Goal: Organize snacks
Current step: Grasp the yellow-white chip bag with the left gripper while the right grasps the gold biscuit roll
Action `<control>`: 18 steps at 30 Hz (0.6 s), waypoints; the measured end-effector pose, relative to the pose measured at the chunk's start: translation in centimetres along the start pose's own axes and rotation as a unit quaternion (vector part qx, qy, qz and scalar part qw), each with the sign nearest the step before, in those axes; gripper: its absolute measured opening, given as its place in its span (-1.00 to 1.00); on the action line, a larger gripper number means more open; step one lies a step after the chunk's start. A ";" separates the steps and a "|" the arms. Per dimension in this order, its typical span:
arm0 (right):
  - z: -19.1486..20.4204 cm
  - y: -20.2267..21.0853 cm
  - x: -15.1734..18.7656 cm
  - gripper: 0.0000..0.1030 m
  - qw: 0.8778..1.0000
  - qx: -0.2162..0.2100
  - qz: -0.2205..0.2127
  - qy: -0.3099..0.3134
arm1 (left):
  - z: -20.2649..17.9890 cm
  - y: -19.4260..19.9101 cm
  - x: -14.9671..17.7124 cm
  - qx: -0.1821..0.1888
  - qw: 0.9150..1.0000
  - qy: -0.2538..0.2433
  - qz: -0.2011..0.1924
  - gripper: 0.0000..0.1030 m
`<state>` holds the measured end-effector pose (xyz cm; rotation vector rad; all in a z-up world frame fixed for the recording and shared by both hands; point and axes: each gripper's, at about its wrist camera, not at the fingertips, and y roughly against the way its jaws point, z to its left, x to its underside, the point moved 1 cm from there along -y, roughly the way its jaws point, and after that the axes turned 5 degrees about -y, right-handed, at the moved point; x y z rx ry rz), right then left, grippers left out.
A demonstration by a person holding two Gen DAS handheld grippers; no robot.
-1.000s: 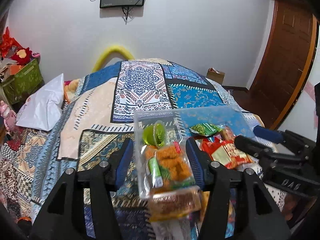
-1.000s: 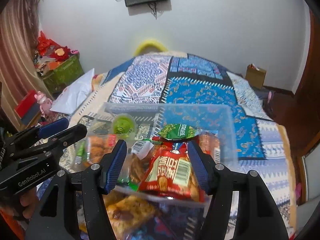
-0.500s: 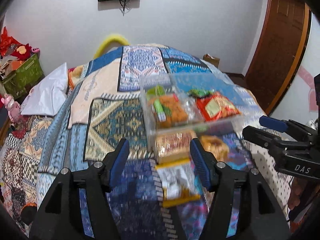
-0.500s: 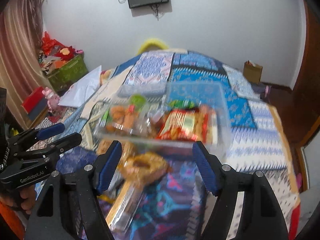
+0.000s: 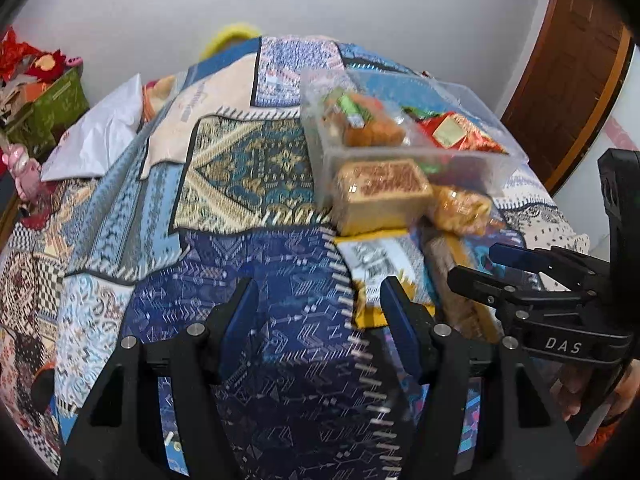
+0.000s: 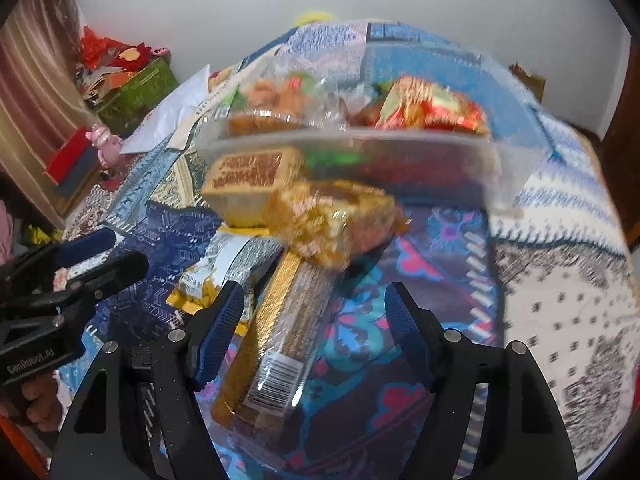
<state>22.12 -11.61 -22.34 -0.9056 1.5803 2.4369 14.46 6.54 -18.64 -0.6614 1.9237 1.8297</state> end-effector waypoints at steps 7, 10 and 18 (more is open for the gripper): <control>-0.2 -0.8 0.9 0.17 1.000 -0.004 0.015 0.006 | -0.4 -1.1 0.4 0.012 1.000 0.006 0.015 0.22; -0.6 -0.3 1.1 -0.11 0.999 -0.024 0.018 0.011 | -1.1 -1.4 0.2 0.020 1.000 0.003 0.017 0.22; -2.2 1.5 2.3 -0.32 0.999 -0.002 0.013 0.036 | -3.4 -3.3 -0.5 0.041 0.999 -0.006 0.034 0.22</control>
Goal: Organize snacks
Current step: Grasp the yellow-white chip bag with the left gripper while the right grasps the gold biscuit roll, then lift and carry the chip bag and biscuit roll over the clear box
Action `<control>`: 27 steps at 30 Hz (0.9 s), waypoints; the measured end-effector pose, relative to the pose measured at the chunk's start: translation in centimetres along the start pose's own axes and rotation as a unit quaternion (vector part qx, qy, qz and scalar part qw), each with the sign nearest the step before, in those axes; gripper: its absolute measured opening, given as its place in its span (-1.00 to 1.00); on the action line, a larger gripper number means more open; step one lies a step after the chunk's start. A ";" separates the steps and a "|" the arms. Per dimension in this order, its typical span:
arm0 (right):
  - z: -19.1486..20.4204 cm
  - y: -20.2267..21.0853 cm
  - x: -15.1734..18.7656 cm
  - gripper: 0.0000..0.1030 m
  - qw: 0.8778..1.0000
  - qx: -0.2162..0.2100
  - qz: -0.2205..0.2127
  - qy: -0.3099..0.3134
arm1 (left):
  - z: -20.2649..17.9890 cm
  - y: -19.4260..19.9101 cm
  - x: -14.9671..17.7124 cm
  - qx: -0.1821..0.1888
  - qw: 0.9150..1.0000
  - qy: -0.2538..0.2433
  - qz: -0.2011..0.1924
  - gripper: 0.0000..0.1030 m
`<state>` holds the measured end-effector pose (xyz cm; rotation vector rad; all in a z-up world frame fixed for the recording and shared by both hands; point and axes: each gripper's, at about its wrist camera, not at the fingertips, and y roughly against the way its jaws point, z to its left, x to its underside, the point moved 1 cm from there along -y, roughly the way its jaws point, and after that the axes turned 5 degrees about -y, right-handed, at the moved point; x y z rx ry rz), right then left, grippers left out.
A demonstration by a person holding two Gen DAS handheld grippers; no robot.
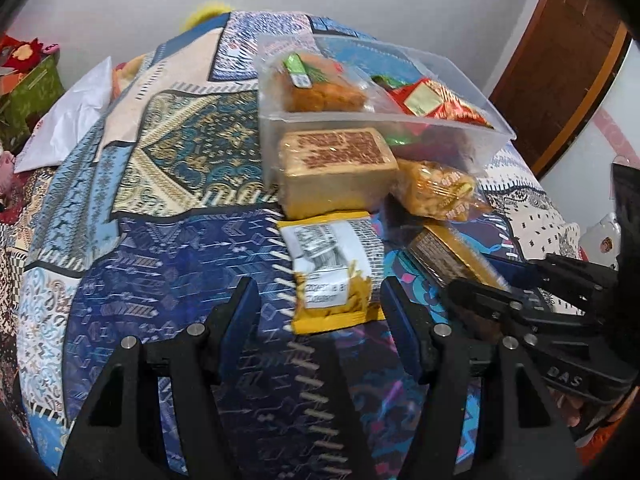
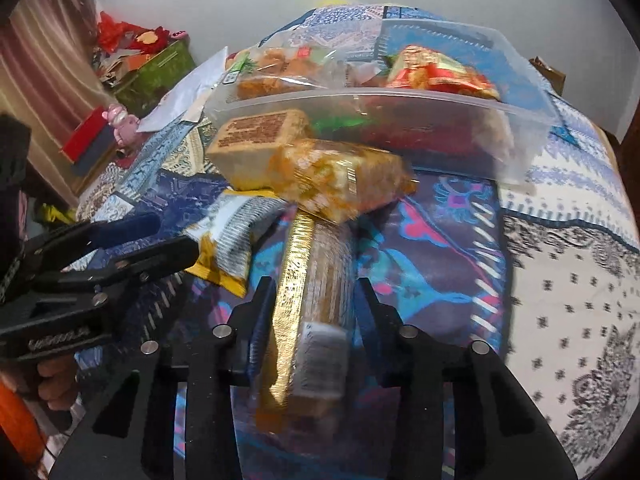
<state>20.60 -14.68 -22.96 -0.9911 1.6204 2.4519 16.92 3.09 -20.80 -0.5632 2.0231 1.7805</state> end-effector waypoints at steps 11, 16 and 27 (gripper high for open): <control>0.1 -1.5 -0.8 -0.28 1.000 0.006 0.013 0.009 | -1.0 -3.2 -1.2 -0.011 1.000 -0.003 0.010 0.22; 0.5 -2.0 -1.1 -0.31 1.000 0.018 0.004 0.021 | -0.9 -3.7 -1.4 -0.026 1.000 -0.001 -0.003 0.05; 0.5 -0.3 0.0 -0.35 1.000 0.009 -0.008 0.017 | -0.6 -0.6 -0.4 -0.015 1.000 0.003 -0.025 -0.06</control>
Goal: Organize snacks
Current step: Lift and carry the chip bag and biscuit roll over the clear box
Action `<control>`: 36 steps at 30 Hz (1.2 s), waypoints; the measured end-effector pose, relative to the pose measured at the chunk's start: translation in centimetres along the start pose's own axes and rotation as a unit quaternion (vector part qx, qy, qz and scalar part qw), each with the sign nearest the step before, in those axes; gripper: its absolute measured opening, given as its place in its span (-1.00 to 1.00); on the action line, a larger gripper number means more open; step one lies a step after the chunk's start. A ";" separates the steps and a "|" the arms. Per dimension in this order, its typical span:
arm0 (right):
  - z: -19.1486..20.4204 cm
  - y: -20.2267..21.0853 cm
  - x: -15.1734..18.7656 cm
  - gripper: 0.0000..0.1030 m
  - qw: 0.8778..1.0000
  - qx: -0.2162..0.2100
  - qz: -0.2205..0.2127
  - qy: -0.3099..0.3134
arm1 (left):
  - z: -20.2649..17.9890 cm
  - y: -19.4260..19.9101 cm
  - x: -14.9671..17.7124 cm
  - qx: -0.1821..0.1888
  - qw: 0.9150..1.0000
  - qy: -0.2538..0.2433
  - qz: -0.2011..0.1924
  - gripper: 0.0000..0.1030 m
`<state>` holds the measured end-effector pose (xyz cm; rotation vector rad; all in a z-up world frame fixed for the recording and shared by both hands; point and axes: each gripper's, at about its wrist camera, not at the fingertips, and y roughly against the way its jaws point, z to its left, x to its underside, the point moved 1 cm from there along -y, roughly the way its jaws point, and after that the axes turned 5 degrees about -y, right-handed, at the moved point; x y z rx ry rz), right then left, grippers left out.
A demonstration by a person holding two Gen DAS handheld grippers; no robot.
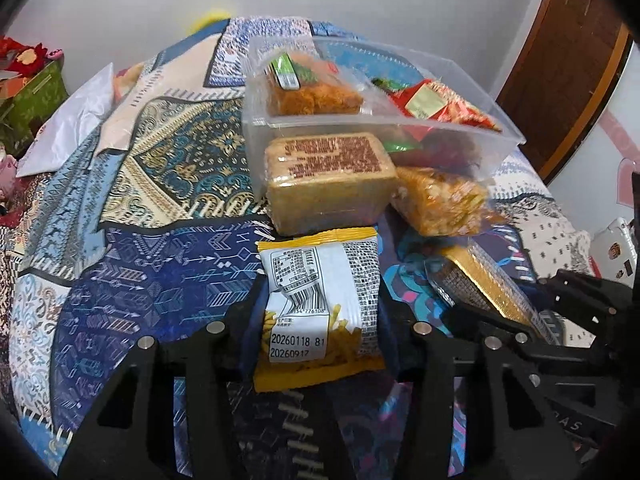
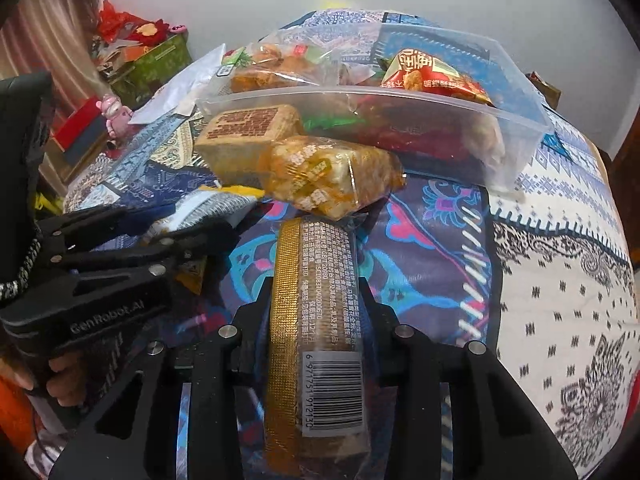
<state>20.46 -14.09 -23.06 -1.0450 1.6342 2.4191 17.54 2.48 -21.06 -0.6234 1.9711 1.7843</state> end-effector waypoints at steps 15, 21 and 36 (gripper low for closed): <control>-0.1 5.9 -0.5 -0.36 0.998 -0.004 -0.069 -0.015 | -1.3 7.3 -1.7 0.003 0.997 -0.002 -0.080 -0.06; -1.1 7.8 -2.6 -0.36 0.994 0.006 -0.108 -0.024 | -2.1 8.1 -3.6 0.010 0.995 -0.006 -0.104 -0.06; -5.1 9.0 -9.1 -0.36 0.983 0.029 -0.173 -0.059 | -3.4 5.6 -10.1 0.020 0.992 -0.002 -0.127 -0.06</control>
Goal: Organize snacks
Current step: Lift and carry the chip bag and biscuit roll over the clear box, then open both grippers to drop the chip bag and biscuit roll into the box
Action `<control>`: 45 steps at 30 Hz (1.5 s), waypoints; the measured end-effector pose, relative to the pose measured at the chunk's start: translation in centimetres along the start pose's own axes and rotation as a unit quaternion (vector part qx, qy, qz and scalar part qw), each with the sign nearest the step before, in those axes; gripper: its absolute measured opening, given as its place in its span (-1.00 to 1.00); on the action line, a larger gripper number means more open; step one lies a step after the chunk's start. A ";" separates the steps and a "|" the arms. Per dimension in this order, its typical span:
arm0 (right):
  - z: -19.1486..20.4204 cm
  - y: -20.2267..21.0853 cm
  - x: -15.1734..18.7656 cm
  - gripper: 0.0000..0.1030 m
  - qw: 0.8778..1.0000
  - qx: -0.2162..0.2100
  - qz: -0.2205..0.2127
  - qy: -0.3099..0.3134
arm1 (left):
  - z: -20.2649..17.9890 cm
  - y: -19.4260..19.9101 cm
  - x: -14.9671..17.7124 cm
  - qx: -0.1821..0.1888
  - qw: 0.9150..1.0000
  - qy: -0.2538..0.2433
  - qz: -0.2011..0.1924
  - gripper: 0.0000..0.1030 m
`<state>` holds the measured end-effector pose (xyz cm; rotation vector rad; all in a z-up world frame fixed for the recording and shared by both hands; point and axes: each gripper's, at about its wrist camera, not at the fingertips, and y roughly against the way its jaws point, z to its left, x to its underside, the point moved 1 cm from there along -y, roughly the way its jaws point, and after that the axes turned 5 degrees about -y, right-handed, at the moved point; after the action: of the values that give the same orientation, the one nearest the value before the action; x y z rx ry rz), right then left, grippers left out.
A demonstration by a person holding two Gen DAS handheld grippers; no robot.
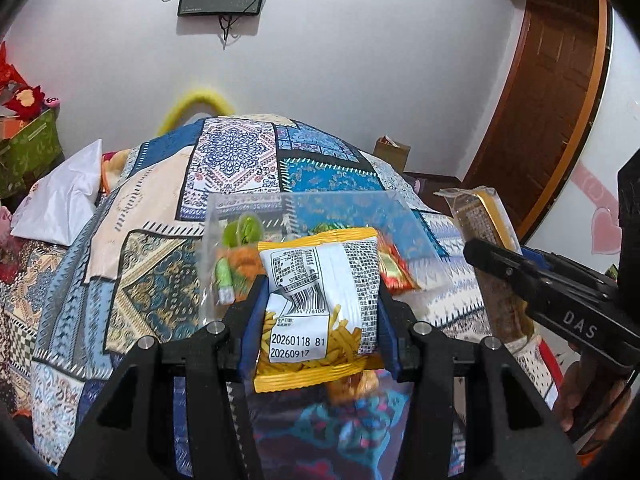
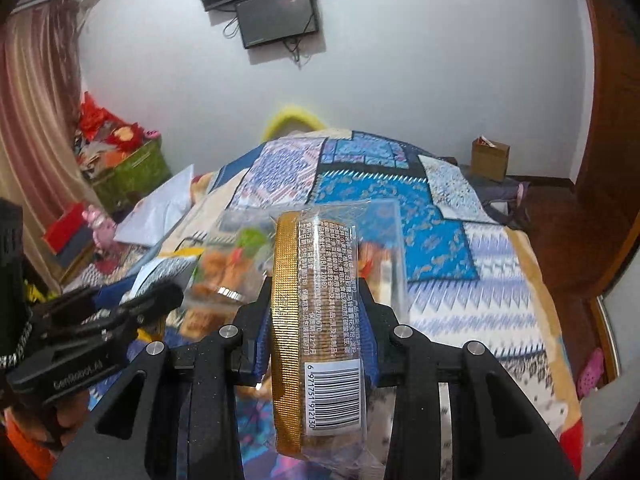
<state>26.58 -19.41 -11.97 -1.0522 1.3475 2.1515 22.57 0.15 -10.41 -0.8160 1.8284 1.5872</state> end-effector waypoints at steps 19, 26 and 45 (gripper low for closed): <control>-2.8 -9.2 -3.3 -0.36 0.999 0.014 0.041 -0.002 | 0.0 -10.2 -2.1 -0.008 0.999 -0.004 0.042 -0.06; -3.7 -11.1 -2.7 -0.36 0.998 0.011 0.067 -0.007 | 0.3 -12.3 -1.4 -0.013 0.998 0.001 0.058 -0.06; -2.0 -5.7 -3.0 -0.05 0.999 0.008 0.041 0.008 | 0.2 -5.5 -2.6 -0.002 1.000 0.003 0.020 0.21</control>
<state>33.05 -18.36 -13.53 -1.0262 1.4368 2.1904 28.46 -0.06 -11.93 -0.7920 1.8569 1.6160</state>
